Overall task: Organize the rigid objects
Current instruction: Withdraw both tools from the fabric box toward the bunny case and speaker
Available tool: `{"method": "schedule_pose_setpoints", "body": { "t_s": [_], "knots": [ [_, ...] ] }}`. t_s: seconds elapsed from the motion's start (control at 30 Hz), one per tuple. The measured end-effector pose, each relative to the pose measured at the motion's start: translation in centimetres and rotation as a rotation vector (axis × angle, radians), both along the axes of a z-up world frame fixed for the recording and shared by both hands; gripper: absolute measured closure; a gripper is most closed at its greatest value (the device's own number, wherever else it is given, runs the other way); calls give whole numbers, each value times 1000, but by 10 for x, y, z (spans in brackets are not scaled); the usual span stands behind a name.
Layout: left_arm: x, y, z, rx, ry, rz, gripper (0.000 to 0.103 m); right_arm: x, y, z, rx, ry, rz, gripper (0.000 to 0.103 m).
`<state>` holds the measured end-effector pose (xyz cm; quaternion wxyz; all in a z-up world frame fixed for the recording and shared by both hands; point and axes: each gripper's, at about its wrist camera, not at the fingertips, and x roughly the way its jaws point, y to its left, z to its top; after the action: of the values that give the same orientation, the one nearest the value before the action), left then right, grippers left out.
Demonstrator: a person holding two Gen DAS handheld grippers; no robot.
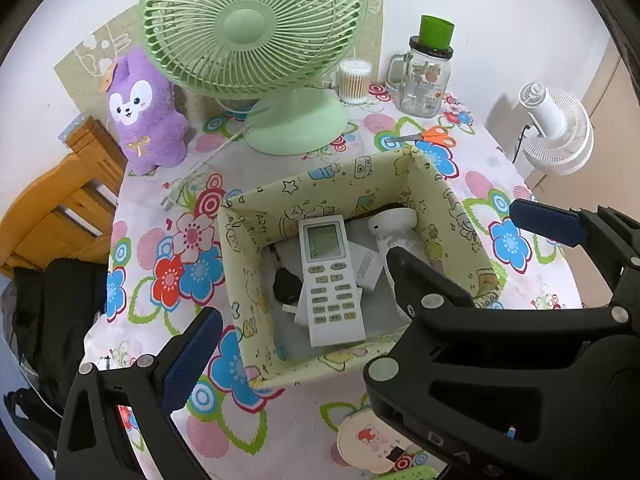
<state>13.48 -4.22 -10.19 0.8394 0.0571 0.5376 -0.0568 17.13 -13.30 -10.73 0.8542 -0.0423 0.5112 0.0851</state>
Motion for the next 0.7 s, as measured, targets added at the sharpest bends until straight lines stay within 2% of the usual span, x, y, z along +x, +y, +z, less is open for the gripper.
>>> {"method": "schedule_pose_setpoints", "body": {
  "t_s": [0.7],
  "knots": [
    [-40,2,19,5,-37,30,1,-43,1,23,-25,-49,22,10]
  ]
}}
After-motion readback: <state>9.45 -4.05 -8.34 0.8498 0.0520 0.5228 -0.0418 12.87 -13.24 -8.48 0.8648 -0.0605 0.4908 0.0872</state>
